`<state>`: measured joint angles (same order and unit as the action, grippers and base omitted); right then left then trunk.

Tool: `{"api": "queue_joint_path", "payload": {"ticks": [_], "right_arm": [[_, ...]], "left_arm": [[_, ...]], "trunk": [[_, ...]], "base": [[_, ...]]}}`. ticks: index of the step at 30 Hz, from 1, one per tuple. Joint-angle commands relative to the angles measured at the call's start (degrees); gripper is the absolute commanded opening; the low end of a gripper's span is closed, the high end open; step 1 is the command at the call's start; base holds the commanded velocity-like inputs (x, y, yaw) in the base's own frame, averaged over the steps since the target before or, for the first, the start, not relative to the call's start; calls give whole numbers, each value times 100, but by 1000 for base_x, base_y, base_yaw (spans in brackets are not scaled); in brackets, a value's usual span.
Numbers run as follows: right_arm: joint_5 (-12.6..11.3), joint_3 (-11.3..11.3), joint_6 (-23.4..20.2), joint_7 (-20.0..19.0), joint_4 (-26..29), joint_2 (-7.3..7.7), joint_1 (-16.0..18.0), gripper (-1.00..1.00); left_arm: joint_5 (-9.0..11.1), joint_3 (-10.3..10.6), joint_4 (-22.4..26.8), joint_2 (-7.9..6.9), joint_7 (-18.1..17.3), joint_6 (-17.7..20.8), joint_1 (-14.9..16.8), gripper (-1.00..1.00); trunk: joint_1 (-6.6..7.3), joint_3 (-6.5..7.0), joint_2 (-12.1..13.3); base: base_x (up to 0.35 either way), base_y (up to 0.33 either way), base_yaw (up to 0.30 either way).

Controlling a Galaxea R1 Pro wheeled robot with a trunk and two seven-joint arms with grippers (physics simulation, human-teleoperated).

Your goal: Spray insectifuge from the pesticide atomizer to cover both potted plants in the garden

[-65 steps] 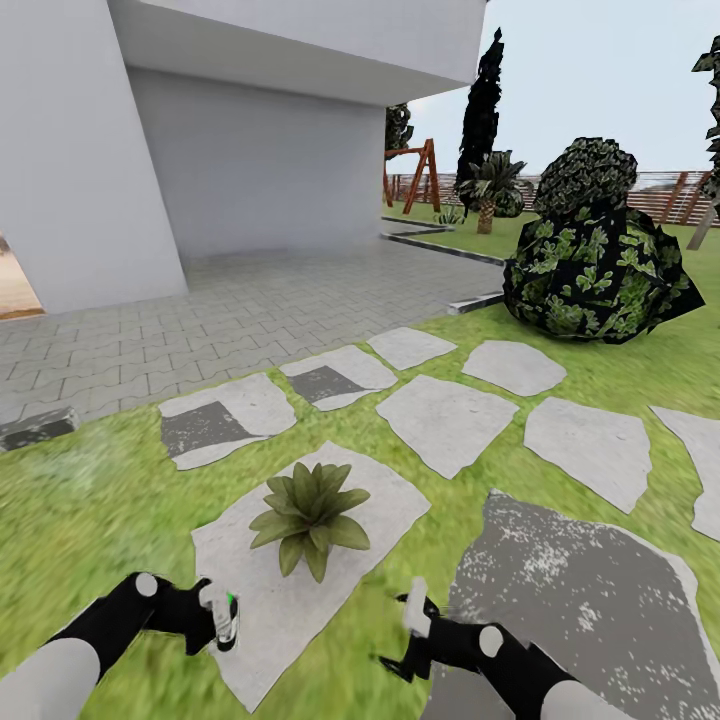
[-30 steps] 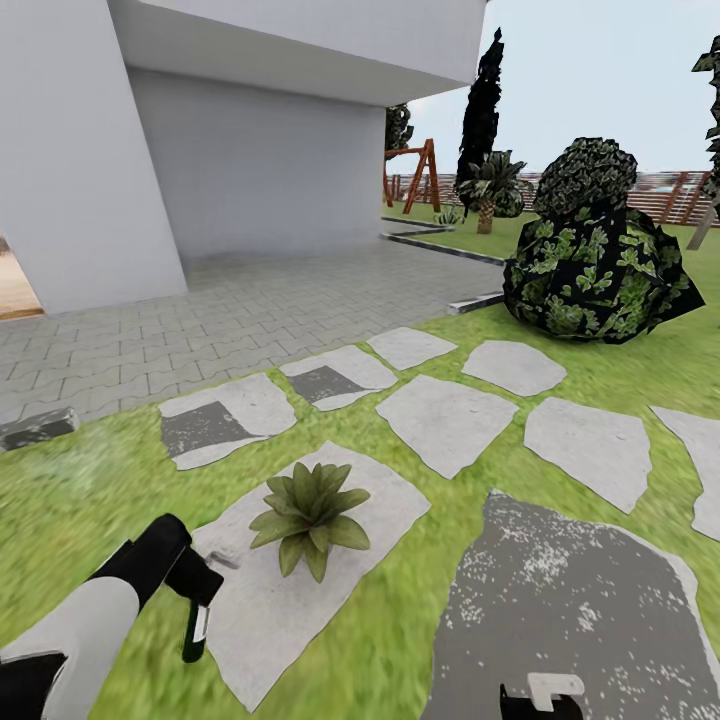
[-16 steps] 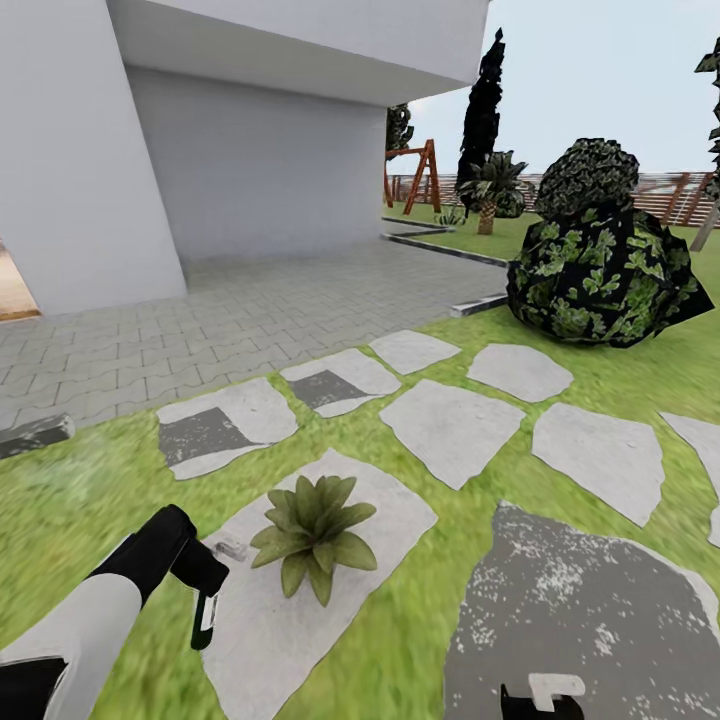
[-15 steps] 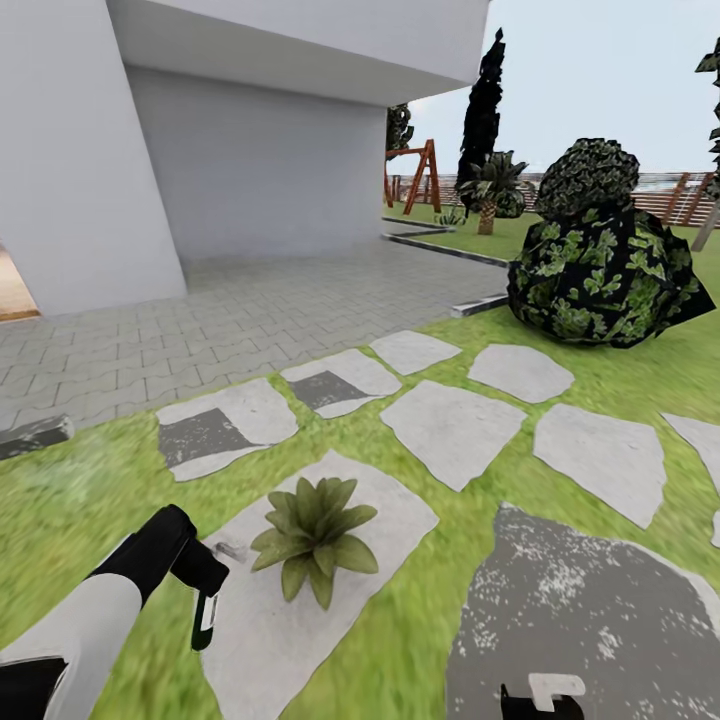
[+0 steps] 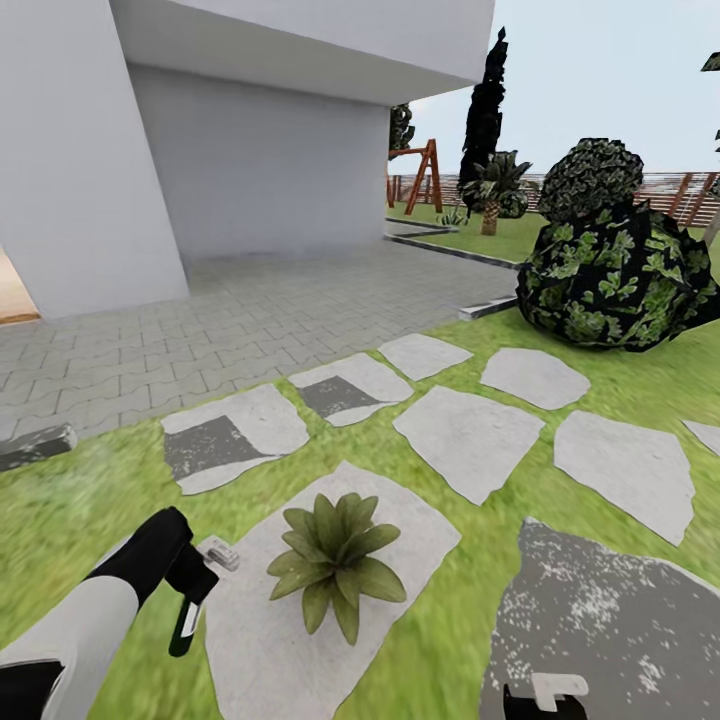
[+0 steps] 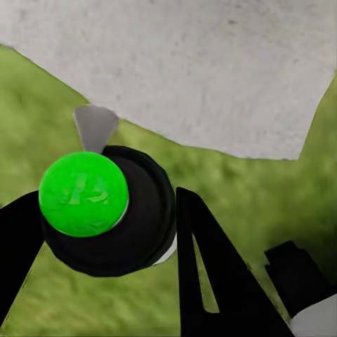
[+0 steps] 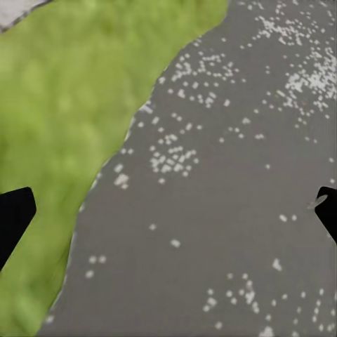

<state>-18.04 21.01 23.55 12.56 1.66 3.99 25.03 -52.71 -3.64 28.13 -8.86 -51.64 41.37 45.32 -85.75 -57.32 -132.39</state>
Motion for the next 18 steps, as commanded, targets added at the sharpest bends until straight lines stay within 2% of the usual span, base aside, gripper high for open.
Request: {"api": "queue_joint_path", "payload": {"ticks": [1,3,6,8,12,18], "right_arm": [[-38,48,9,19,1,2,2,100],[-34,51,9,19,1,0,2,100],[-38,50,9,19,1,4,2,100],[-36,50,9,19,1,1,2,100],[-41,51,9,19,1,0,2,100],[-42,52,9,19,1,-3,2,100]], "left_arm": [[-38,26,5,-1,-45,29,11,-100],[-29,284,-15,-13,-165,29,44,-100],[-63,611,9,16,-751,25,65,-100],[-171,897,41,60,-1051,30,79,-100],[-219,991,271,76,-1145,37,68,-100],[-223,995,306,82,-1155,38,40,-100]], "trunk": [[1,-5,-2],[1,-5,-2],[1,-5,-2],[1,-5,-2],[1,-5,-2],[1,-5,-2]], "base": [[7,14,0],[3,5,0],[1,1,0],[0,0,0],[91,71,0],[259,197,-6]]}}
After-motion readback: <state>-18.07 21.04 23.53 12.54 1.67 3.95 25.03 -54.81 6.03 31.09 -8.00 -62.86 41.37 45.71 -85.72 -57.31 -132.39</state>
